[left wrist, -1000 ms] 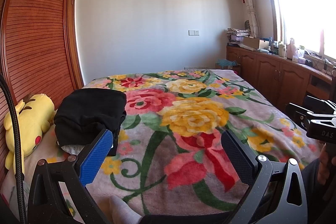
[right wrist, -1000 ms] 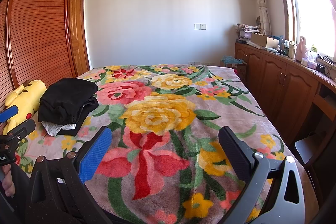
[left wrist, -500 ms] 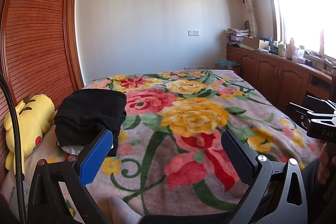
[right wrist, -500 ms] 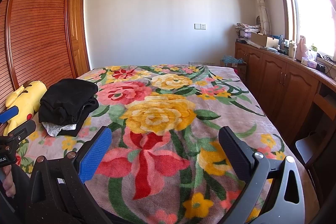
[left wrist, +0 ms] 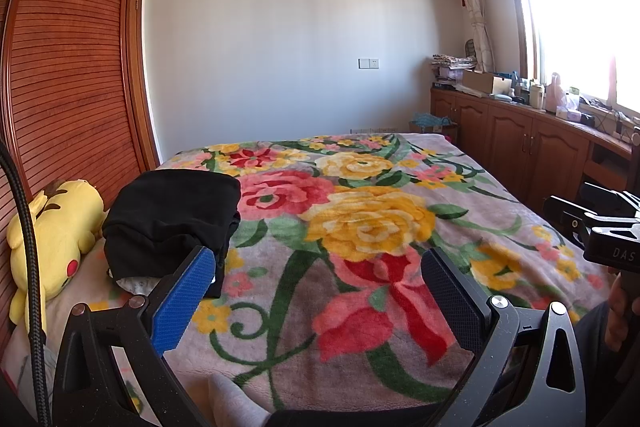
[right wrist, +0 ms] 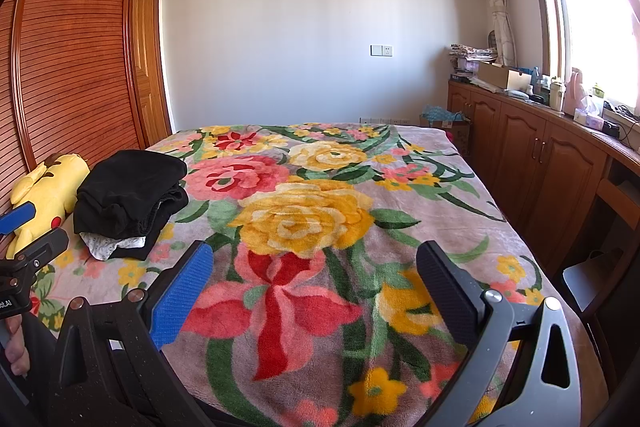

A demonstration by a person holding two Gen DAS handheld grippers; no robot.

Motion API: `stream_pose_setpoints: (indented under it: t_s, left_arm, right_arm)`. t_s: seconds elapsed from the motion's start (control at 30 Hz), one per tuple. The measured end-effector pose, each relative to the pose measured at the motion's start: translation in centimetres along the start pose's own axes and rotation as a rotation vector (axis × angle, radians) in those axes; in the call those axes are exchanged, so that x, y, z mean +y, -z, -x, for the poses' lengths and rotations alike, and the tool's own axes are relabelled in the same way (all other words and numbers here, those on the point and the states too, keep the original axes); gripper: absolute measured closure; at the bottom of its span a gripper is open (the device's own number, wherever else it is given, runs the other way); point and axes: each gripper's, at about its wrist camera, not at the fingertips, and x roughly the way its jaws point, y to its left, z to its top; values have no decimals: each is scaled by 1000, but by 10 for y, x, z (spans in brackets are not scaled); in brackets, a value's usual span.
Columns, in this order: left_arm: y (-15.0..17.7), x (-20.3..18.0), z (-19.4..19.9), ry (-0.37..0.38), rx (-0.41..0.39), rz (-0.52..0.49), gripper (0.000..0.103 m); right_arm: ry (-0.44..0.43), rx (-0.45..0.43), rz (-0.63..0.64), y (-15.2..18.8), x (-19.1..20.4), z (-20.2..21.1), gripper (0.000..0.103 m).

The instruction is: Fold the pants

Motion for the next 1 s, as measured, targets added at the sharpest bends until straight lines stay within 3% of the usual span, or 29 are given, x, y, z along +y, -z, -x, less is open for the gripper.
stream_pose_setpoints:
  t_s: [1.0]
  left_arm:
    - [1,2,0,6,-9,-9,0]
  right_arm:
    - [2,-1,-1,1,0,0,1]
